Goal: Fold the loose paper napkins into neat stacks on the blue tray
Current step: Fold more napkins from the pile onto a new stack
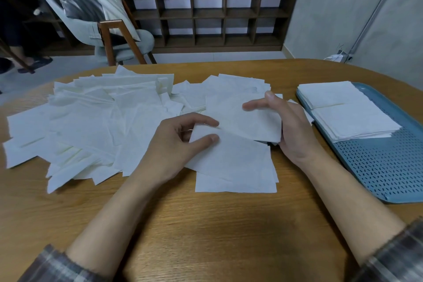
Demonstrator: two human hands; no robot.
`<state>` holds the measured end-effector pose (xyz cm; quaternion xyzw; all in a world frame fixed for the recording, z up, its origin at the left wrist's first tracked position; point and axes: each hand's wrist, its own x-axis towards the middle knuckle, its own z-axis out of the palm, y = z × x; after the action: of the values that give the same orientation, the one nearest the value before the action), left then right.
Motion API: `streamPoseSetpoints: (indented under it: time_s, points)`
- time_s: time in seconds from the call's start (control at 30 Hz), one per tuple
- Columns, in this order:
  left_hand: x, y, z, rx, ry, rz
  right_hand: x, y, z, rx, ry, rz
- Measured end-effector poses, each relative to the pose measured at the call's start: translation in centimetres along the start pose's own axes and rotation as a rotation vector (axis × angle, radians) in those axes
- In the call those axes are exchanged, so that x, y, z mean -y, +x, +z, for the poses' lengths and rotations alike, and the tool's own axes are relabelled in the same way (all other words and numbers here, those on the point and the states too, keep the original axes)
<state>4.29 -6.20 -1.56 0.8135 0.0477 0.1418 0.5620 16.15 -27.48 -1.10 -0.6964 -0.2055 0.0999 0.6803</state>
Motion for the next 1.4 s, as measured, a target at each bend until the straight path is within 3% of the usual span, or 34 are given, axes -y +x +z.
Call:
streamPoseSetpoints:
  time_s: [0.13, 0.33, 0.43, 0.57, 0.7, 1.07, 1.23, 1.33, 1.4]
  points:
    - [0.0, 0.0, -0.1, 0.033, 0.12, 0.043, -0.3, 0.0, 0.0, 0.037, -0.022, -0.057]
    - [-0.6, -0.1, 0.0, -0.108, -0.298, -0.027, -0.4, -0.3, 0.2, 0.163, 0.124, -0.052]
    - [-0.3, 0.1, 0.2, -0.208, -0.255, -0.011, -0.5, -1.0, 1.0, 0.221, 0.198, 0.004]
    - [-0.5, 0.1, 0.4, -0.26, -0.191, 0.034, -0.5, -1.1, 1.7, 0.159, 0.029, -0.027]
    - [-0.1, 0.2, 0.4, -0.295, -0.17, 0.019, -0.4, -1.3, 2.1, 0.167, 0.013, -0.002]
    - [-0.1, 0.3, 0.8, -0.247, -0.219, -0.004, -0.5, -1.1, 2.5, 0.114, -0.078, -0.083]
    - [0.4, 0.4, 0.6, -0.281, -0.064, -0.031, -0.3, -1.0, 2.0, 0.1, -0.013, -0.092]
    - [0.1, 0.4, 0.4, -0.123, -0.2, -0.087, 0.0, -1.0, 1.9, 0.125, 0.147, -0.045]
    - [-0.1, 0.3, 0.6, -0.048, -0.252, -0.094, -0.1, -1.0, 1.9, 0.112, 0.128, -0.062]
